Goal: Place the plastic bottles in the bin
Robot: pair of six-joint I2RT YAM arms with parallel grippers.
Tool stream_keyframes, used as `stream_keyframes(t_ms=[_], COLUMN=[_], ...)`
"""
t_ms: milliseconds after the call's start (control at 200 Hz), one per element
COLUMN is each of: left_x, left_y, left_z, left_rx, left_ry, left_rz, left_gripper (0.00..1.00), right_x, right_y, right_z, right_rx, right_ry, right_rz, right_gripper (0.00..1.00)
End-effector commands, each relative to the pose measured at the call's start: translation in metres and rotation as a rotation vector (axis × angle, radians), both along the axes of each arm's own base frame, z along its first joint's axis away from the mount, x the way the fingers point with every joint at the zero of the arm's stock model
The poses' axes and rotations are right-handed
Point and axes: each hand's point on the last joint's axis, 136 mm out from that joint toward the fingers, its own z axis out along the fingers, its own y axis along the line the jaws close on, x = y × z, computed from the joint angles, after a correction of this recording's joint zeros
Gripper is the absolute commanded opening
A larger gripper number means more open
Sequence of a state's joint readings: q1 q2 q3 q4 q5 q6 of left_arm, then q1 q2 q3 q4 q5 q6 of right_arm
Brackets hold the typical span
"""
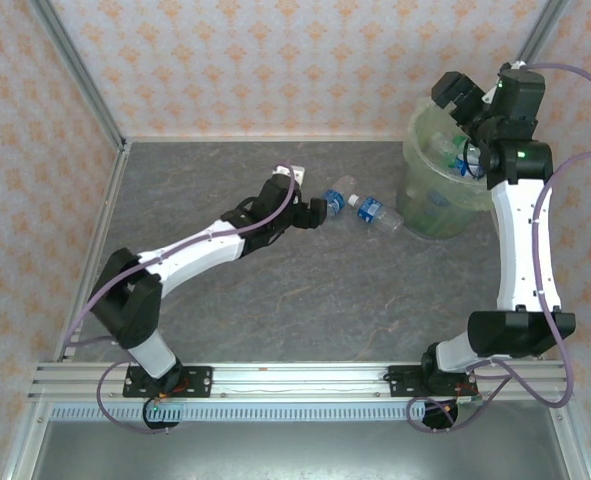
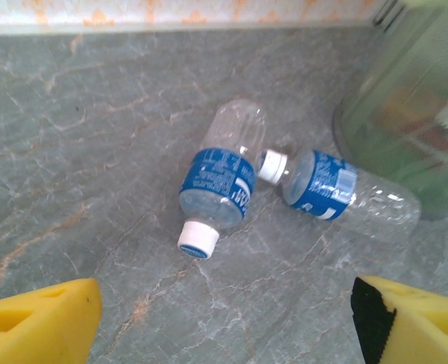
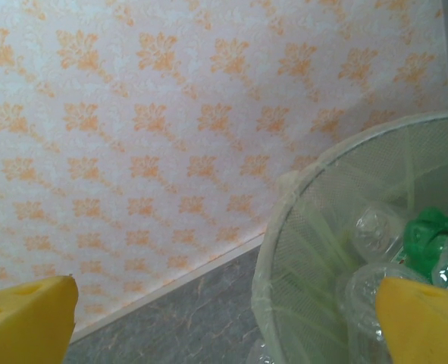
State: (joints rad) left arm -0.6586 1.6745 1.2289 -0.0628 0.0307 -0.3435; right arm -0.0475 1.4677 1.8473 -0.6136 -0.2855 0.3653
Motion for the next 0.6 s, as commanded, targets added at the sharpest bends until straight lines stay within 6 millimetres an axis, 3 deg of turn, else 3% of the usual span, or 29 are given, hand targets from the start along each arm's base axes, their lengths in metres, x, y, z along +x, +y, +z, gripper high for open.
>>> stream_keyframes(t_ms=[0,235,250,591], left_x=[0.007,0.029,0.031,0.056], left_y=[-0.009,-0.029,-0.03,-0.032], left_z=[-0.01,-0.042,-0.055,-0.104], left_rx=[-0.003,0.033,0.048,0.093], left_ry=[0.055,0.123,0.145,0.228], left_rz=[-0.024,-0.069,-0.069,-0.079], left_gripper=[0.83,0.73,0.73,0.66], right_x=[-0.018,-0.037,-0.037,-0.047], right_y=[0.01,0.016,0.016,0.017], right_z=[0.014,0.013,0.013,0.018], right_rx=[-0.007,-0.001,-0.002,-0.007], right_ry=[-0.041,-0.038,-0.037,-0.04], right_rz=[0.044,0.067,0.068,0.072], right_gripper=[1.0,1.0,1.0,1.0])
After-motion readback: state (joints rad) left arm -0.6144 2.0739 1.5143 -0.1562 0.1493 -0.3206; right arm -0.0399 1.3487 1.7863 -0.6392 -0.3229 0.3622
